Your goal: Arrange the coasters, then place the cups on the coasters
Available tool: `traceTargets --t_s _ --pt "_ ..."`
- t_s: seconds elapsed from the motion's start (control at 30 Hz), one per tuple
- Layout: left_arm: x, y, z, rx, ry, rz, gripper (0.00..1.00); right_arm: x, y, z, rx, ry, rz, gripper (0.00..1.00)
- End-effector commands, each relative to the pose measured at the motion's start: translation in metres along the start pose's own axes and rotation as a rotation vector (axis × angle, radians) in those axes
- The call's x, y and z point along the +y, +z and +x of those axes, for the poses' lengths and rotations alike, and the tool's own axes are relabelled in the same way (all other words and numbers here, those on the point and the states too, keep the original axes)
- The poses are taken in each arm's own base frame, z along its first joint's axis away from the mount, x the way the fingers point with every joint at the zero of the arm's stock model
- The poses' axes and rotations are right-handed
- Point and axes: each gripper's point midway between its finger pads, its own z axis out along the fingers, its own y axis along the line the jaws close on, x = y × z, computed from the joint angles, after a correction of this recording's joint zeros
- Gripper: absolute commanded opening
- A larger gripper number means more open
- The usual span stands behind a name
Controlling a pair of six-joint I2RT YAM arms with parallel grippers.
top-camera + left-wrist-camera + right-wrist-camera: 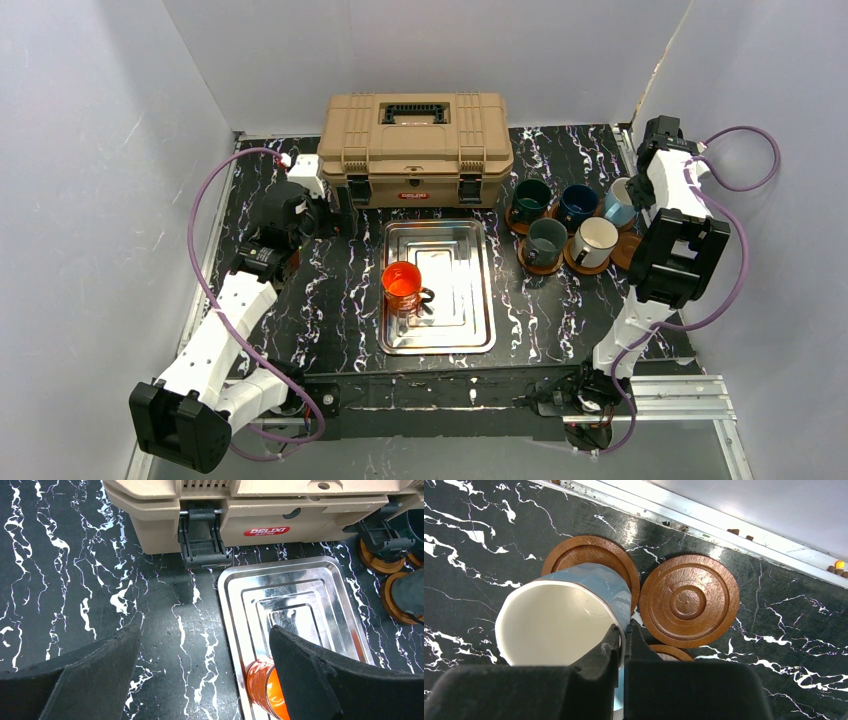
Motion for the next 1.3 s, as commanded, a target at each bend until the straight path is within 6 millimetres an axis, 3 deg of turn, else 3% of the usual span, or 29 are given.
traceTargets --t_s 0.0,0.53,1.13,1.27 --pt "-0.0039 -0.0041 -0.0105 -0.015 0.014 0.01 0.98 0.0012 -0.0009 -0.0134 -0.054 0.055 -0.002 0.01" --pt "-0.0044 -0.0042 -0.0104 -0.015 0.016 0.012 0.98 0.0027 0.0071 -0.0067 -0.034 0.052 0.0 0.01" --pt "-0.0059 -0.0056 -0.012 -0.021 0.019 0.015 0.98 0.0092 0.0046 -0.0075 -0.028 0.038 -0.037 0.3" --pt "-0.0066 -0.0056 -0.0119 -0.021 0.019 0.017 0.98 0.0079 0.0017 -0.0101 -0.039 0.039 -0.036 0.43"
